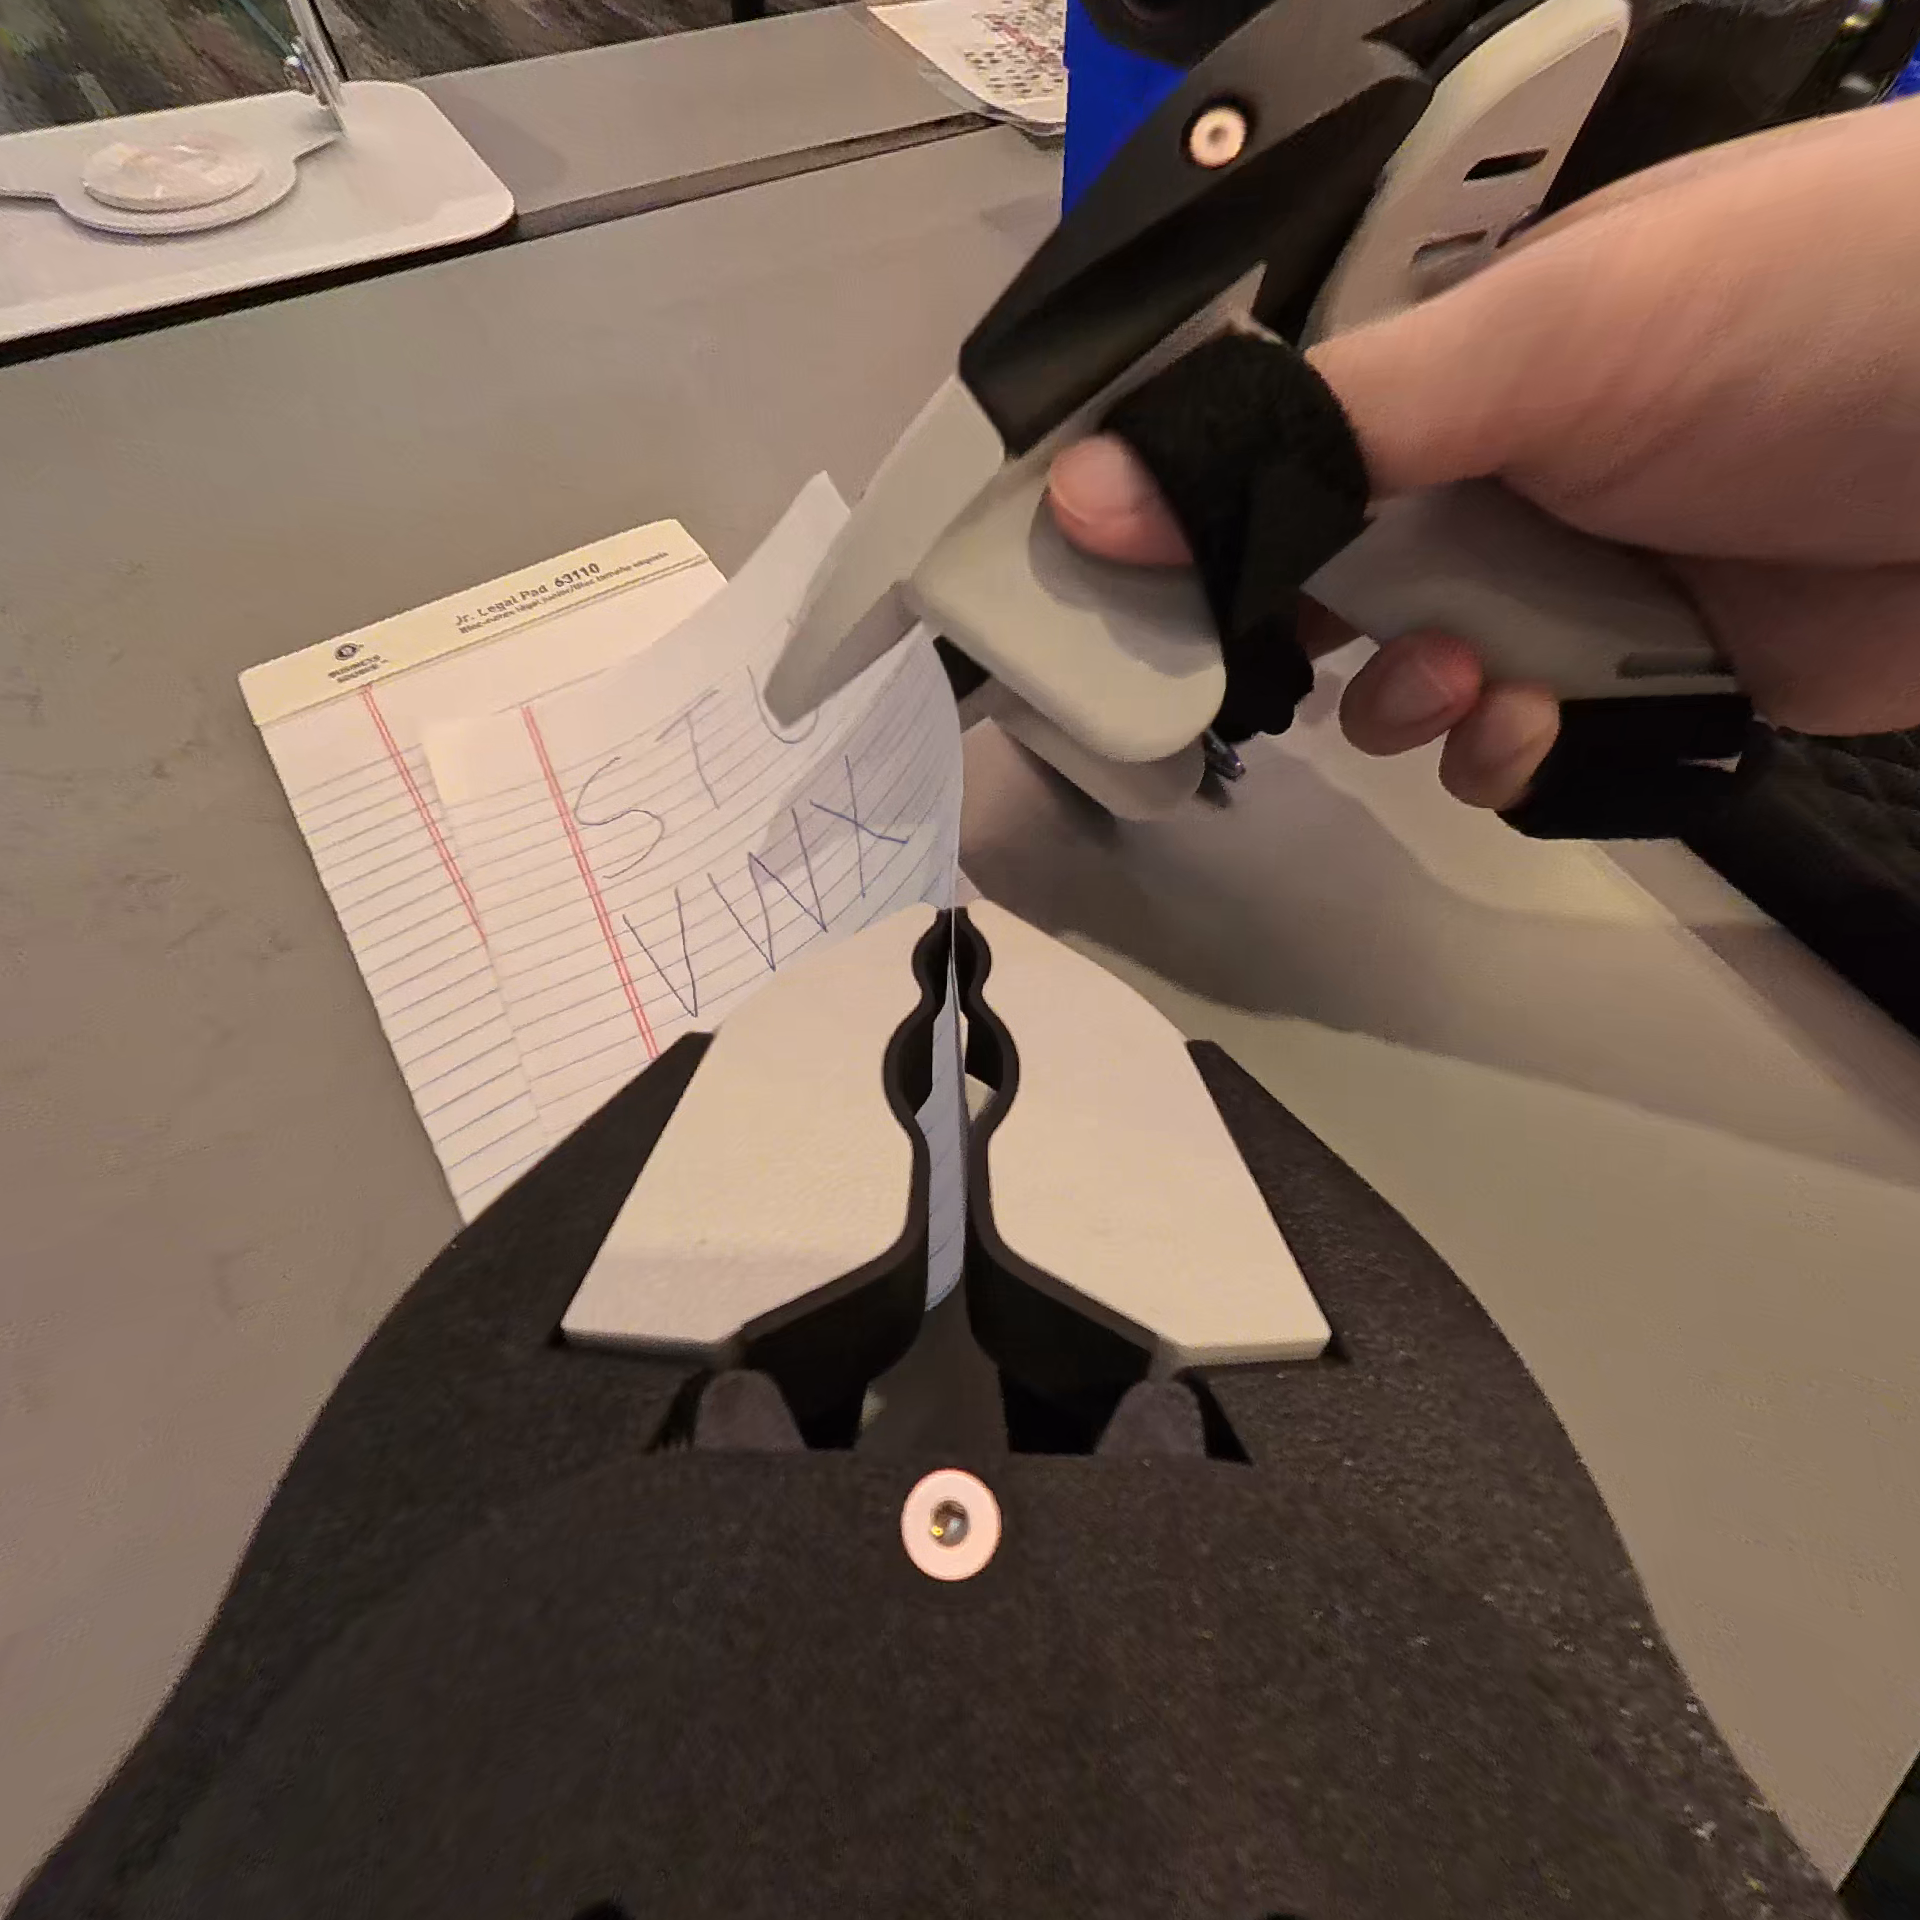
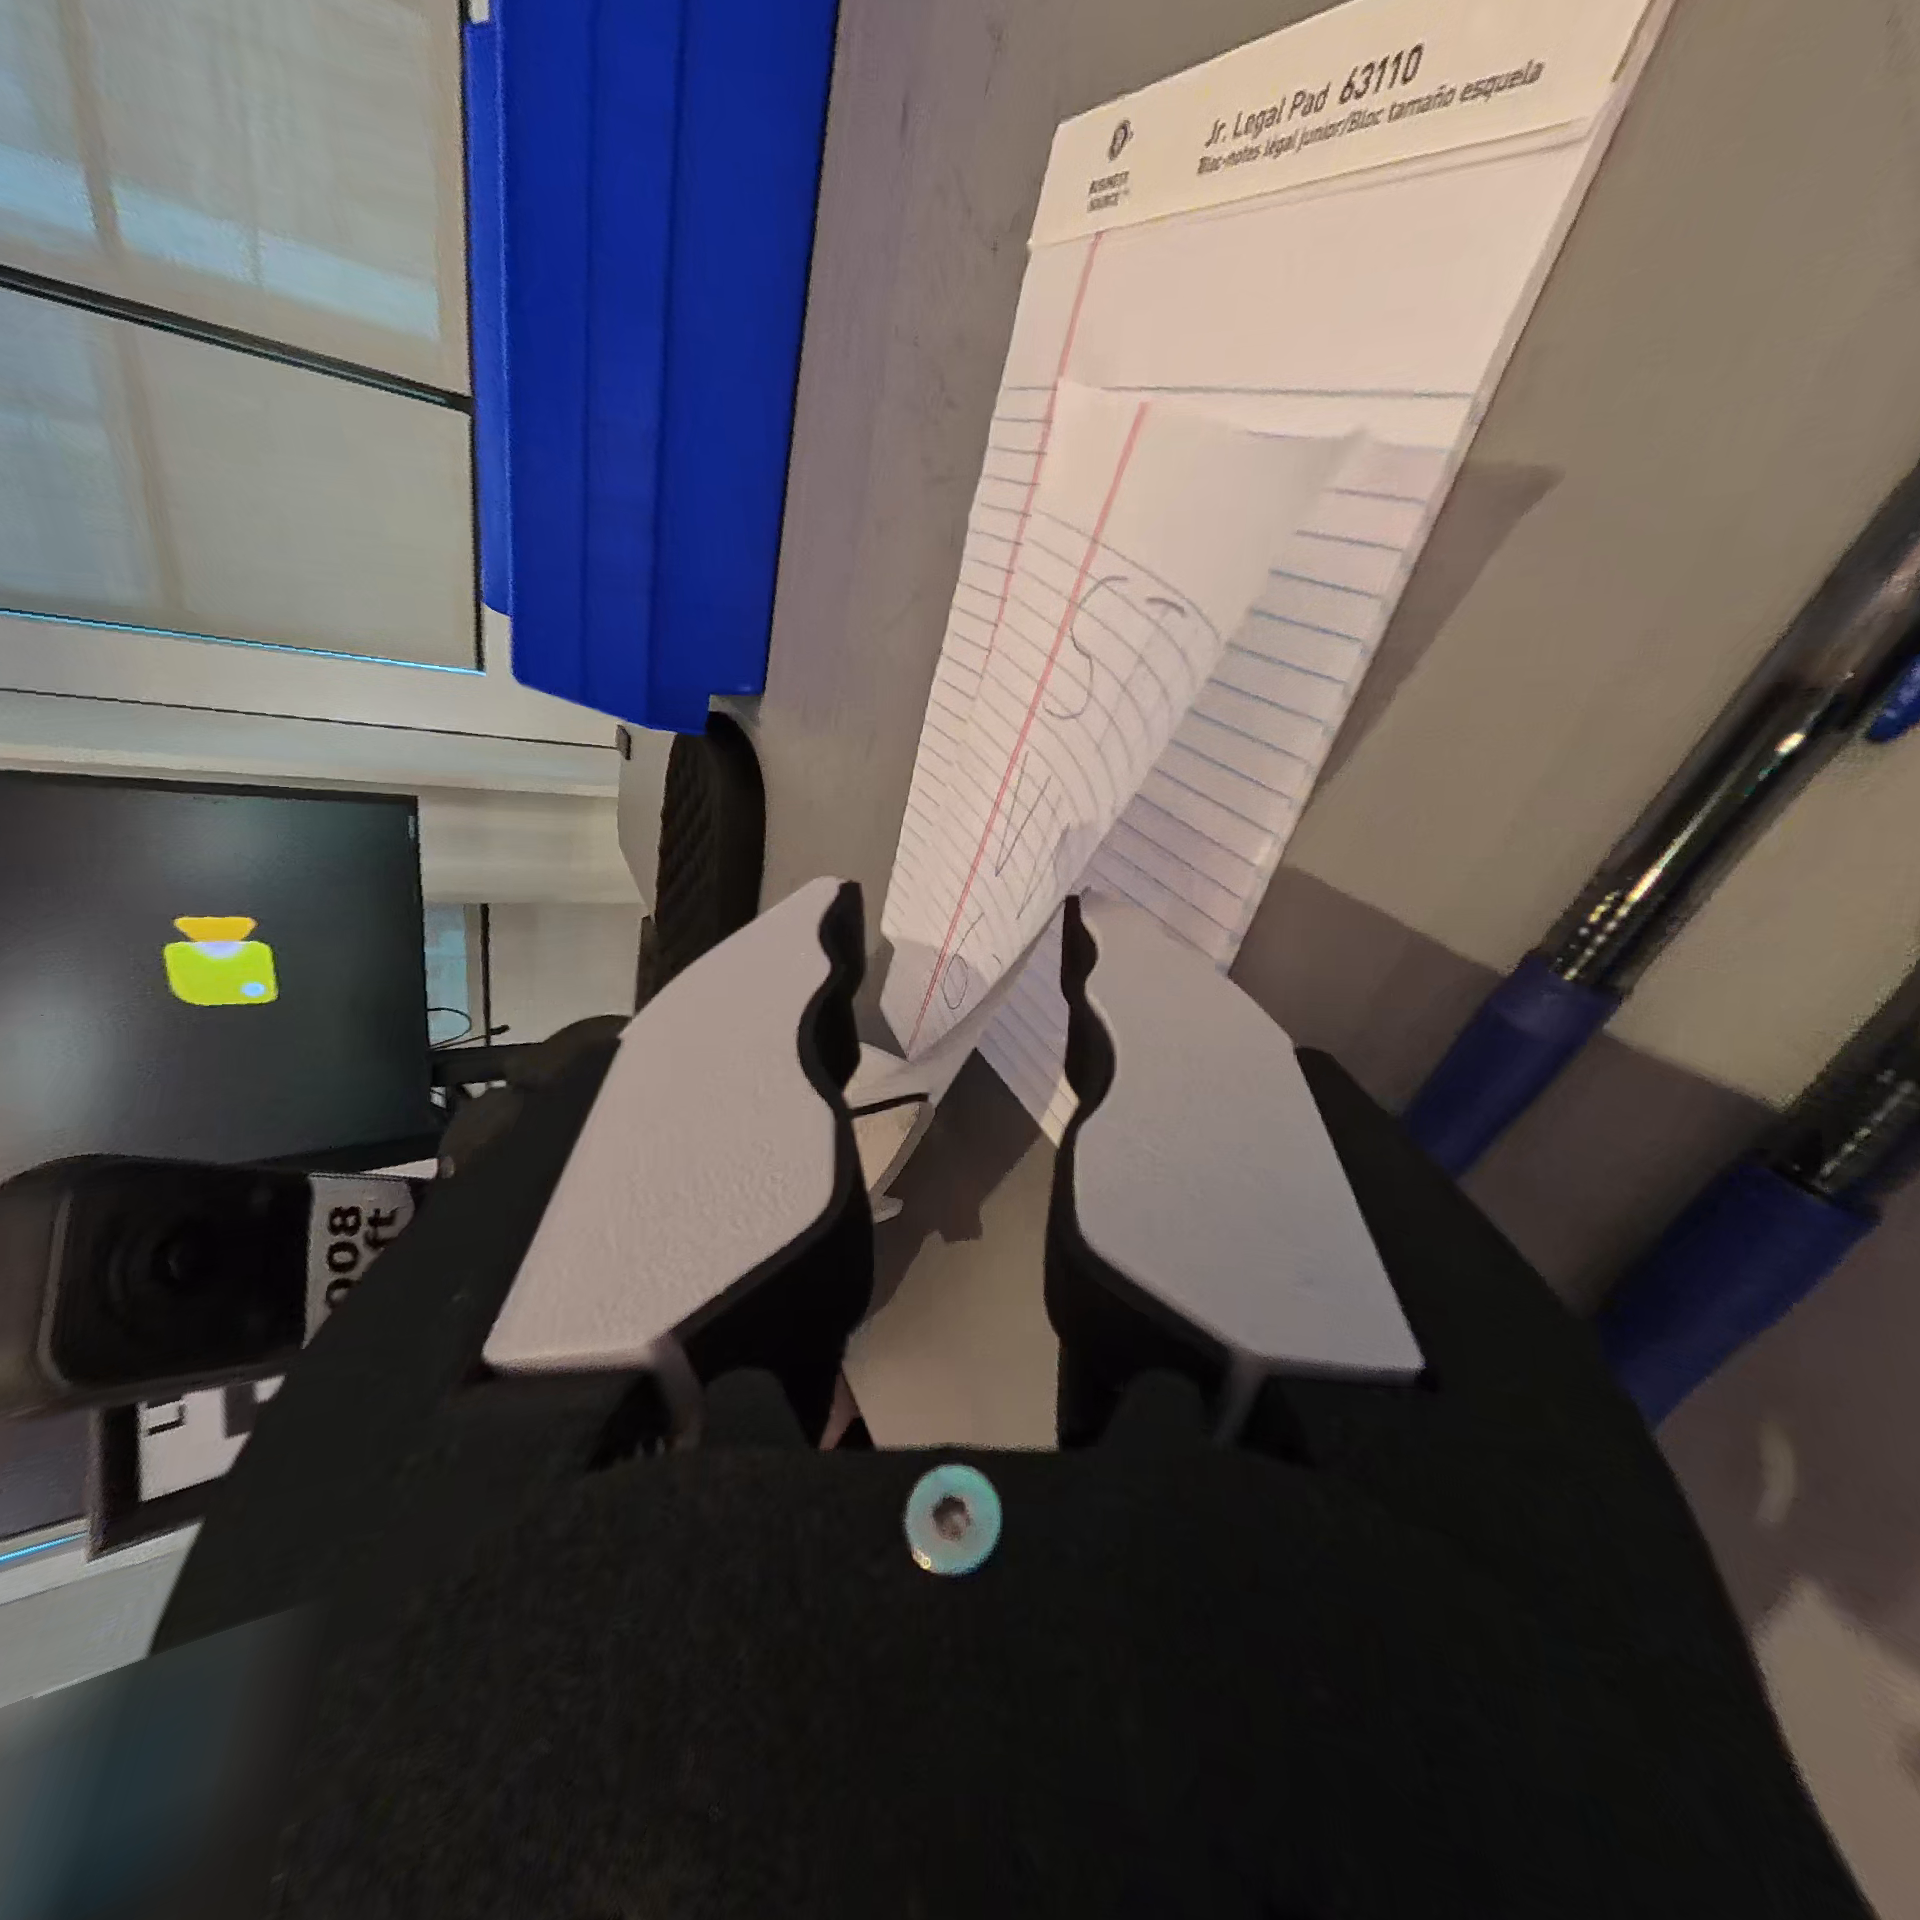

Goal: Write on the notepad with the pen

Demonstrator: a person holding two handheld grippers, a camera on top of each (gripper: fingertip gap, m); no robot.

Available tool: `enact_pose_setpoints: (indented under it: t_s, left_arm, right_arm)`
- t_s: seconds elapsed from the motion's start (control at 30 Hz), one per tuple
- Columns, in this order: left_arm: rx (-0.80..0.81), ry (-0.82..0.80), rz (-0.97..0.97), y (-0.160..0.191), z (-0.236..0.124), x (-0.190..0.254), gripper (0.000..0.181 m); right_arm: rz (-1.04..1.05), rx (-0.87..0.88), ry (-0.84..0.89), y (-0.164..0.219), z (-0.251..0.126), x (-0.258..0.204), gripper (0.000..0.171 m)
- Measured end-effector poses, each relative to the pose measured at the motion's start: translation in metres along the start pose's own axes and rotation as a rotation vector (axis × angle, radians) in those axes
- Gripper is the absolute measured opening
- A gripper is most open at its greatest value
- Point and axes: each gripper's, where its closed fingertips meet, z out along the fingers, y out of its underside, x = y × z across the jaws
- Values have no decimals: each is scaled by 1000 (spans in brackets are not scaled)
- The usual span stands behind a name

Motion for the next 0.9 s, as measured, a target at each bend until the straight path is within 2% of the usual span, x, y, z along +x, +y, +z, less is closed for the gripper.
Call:
enact_pose_setpoints:
  t_s: [0.1,0.23,0.3,0.43,0.6,0.77,0.9]
  left_arm:
    - [17,-3,-3,-2,1,1,0]
    - [26,12,0,-5,0,5,0]
    - [32,14,1,-5,-1,6,6]
    - [8,48,-30,0,-2,12,36]
    - [90,61,-41,-7,-20,16,43]
    - [126,44,-43,-11,-50,5,47]
    - [127,63,-62,-1,-71,-5,46]
  right_arm:
    - [-30,-28,45,6,2,2,26]
    - [-41,-22,57,5,2,3,2]
    - [-42,-27,54,6,3,4,1]
    - [-83,-53,83,8,3,7,0]
    - [-247,-108,162,2,-5,3,0]
    - [-476,-150,260,-21,-43,-27,0]
    - [-614,-143,312,-52,-108,-69,0]
